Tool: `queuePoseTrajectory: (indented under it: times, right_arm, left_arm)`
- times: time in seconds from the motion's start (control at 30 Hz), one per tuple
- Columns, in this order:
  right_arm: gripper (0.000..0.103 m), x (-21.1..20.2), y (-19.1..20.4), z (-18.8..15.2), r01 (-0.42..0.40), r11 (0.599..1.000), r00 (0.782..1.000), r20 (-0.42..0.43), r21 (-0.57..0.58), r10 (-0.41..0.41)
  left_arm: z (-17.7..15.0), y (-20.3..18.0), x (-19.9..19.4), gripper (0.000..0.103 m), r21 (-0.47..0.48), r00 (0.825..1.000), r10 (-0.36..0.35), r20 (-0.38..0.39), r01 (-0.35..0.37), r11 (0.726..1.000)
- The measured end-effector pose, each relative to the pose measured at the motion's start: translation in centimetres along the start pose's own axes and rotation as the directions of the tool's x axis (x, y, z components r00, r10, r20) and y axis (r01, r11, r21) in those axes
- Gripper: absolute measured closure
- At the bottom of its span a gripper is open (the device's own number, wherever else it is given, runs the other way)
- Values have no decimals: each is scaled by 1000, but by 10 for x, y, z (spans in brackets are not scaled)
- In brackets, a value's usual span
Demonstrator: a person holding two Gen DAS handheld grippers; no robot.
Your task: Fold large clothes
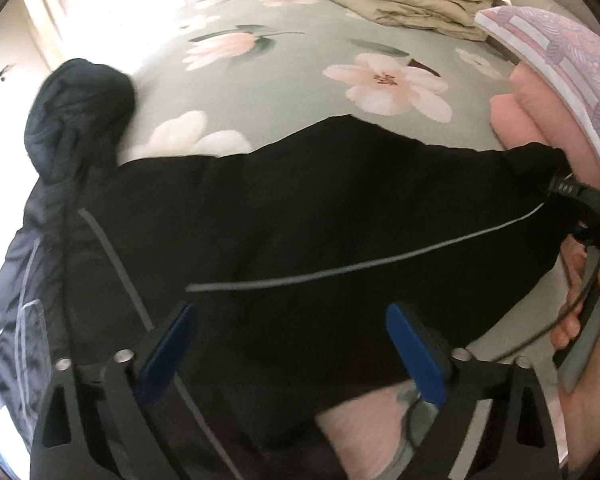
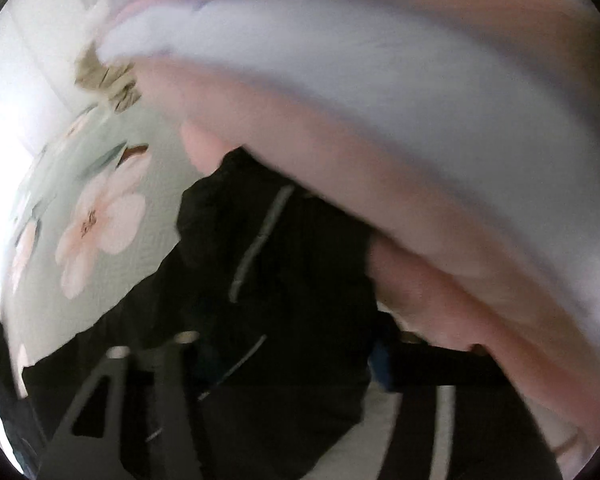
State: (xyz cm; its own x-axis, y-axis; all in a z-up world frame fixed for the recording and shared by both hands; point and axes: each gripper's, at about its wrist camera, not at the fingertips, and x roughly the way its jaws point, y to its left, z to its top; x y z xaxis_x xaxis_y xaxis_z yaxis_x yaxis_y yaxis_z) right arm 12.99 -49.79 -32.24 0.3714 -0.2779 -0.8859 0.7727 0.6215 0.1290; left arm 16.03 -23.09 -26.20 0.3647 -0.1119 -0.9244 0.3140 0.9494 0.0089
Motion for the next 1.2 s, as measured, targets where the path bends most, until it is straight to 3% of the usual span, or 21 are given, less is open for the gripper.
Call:
queuePoseTrajectory:
  times: [0.07,0.1,0.17,0.27,0.4,0.5,0.7,0.87,1.0,1.2]
  right_arm:
    - [81,-1,7,-1,-23,998,999,-25,-52,21]
    - [84,-6,10,-3,-36,996,999,-33,-81,34]
    - [85,-35,21,-9,-65,982,998,0,-177,67]
    - [86,-87,29,-7,-12,954,991,125,-299,52]
    - [89,-129,6,11,30,953,976,216,-300,37]
    - [89,-122,-10,15,38,956,982,186,-291,17]
    - [89,-71,-22,5,89,946,995,65,-311,-73]
    - [89,-76,-18,2,38,936,999,45,-351,-23]
    - [89,-106,-8,-10,-11,918,998,54,-397,35]
    - [89,-162,62,-48,-98,856,984,82,-507,161]
  left_arm:
    - [8,-3,9,15,4,999,-35,-1,35,999]
    - [12,-6,13,19,8,999,-47,-3,47,999]
    - [22,-12,22,21,23,997,-74,-5,74,997]
    - [32,-24,33,23,47,993,-119,-7,119,992]
    - [43,-43,56,27,35,978,-204,-48,206,978]
    - [44,-50,94,27,-7,967,-212,-142,213,977]
    - [37,-62,92,26,58,982,-163,-96,169,984]
    - [24,-35,61,26,-17,976,-208,-64,207,978]
    - [-1,-3,31,26,-44,983,-183,-34,181,982]
    - [-44,77,-11,26,-143,992,-126,-14,122,982]
